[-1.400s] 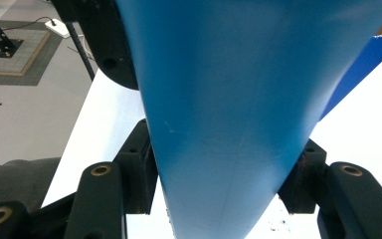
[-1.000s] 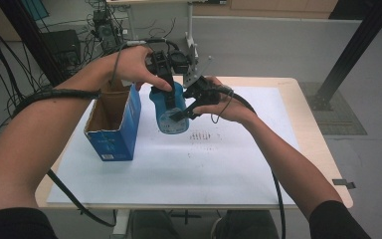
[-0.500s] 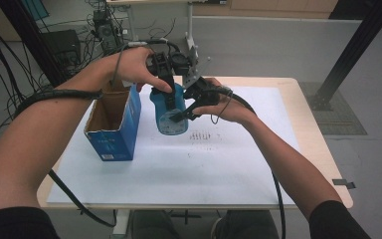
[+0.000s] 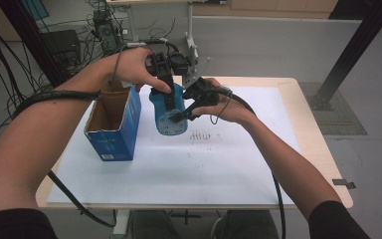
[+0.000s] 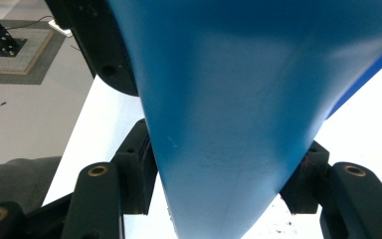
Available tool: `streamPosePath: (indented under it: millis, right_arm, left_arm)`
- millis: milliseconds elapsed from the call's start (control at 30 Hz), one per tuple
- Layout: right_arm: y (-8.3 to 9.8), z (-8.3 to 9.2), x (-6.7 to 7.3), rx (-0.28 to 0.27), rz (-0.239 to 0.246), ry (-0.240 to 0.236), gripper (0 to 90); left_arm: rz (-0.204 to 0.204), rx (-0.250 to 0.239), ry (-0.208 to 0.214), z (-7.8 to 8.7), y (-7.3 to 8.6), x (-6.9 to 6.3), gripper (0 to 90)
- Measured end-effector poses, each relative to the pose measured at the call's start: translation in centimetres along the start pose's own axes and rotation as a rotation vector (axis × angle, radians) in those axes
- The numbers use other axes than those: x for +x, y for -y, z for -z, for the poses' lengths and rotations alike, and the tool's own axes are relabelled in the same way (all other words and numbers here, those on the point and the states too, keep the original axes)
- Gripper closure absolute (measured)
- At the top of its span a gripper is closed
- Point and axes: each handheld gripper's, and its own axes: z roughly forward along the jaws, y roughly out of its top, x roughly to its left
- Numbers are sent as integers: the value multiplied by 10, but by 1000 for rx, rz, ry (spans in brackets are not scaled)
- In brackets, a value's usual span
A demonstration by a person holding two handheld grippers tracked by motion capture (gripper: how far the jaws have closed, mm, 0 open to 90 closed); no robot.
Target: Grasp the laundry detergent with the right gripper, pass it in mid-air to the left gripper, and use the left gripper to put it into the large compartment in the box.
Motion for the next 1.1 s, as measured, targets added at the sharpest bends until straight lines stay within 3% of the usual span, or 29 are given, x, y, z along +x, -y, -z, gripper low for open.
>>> streamPosePath:
  millis: [1100]
  right_arm:
    - [1,0,-1,-18,-20,15,407]
  left_arm:
    - [9,2,-20,2,0,0,350]
